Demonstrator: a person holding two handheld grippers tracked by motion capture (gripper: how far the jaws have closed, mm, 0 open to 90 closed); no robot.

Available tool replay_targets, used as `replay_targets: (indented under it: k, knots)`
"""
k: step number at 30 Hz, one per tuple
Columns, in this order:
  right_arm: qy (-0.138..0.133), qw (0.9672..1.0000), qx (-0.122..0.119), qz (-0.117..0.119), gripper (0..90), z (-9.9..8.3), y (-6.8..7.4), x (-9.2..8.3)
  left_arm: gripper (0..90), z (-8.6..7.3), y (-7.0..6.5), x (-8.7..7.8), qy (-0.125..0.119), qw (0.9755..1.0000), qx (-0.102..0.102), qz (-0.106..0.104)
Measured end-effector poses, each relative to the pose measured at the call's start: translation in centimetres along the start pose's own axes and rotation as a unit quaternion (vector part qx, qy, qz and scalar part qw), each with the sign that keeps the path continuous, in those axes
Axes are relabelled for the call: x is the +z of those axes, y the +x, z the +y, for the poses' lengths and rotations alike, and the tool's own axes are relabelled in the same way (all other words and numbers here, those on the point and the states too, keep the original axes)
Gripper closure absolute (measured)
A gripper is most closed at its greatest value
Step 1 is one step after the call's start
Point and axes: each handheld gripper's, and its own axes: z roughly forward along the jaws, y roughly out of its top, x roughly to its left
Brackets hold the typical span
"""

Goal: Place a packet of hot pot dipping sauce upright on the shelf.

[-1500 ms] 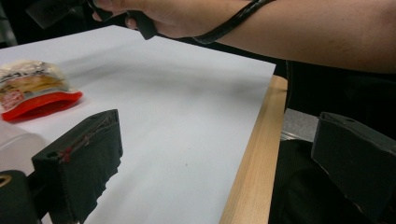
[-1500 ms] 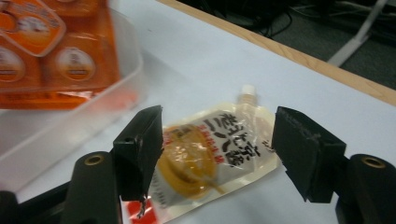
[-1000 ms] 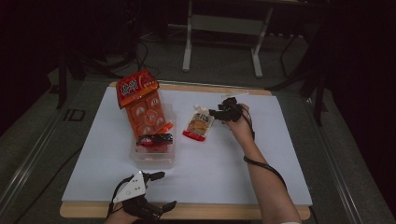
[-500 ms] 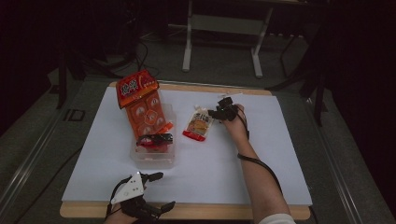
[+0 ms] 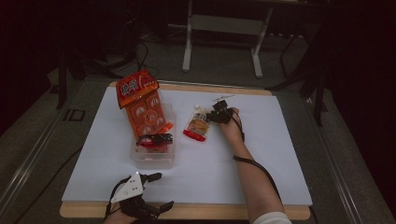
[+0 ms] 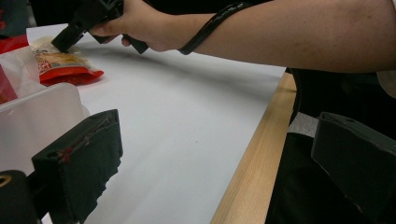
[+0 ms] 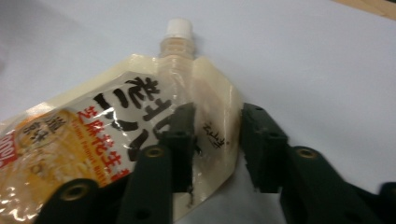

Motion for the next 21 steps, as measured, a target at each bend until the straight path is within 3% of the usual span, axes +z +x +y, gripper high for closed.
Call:
replay_targets:
  k: [4, 6, 7, 10, 21]
  knots:
    - [0.01, 0.9995, 0.03, 0.009, 77.7, 0.3, -0.4, 0.0, 2.5, 0.0, -0.1, 0.0, 0.001, 1.0, 0.001, -0.001]
    - [0.016, 0.9991, 0.032, 0.024, 87.5, 0.4, -0.4, -0.1, 2.5, 0.0, -0.2, 0.0, 0.002, 1.0, 0.003, -0.001]
    - [0.018, 0.9993, 0.025, 0.02, 88.6, 0.4, -0.1, -0.1, 2.5, 0.0, -0.2, 0.1, 0.002, 1.0, 0.003, -0.001]
    - [0.019, 0.9998, 0.004, 0.005, 89.3, 0.6, 0.5, -0.3, 2.5, 0.0, -0.2, 0.1, 0.003, 1.0, 0.004, -0.002]
    - [-0.006, 0.9998, 0.005, 0.021, 89.8, 1.9, 1.3, -2.9, 2.5, 0.1, -0.2, 0.2, -0.005, 1.0, 0.001, -0.002]
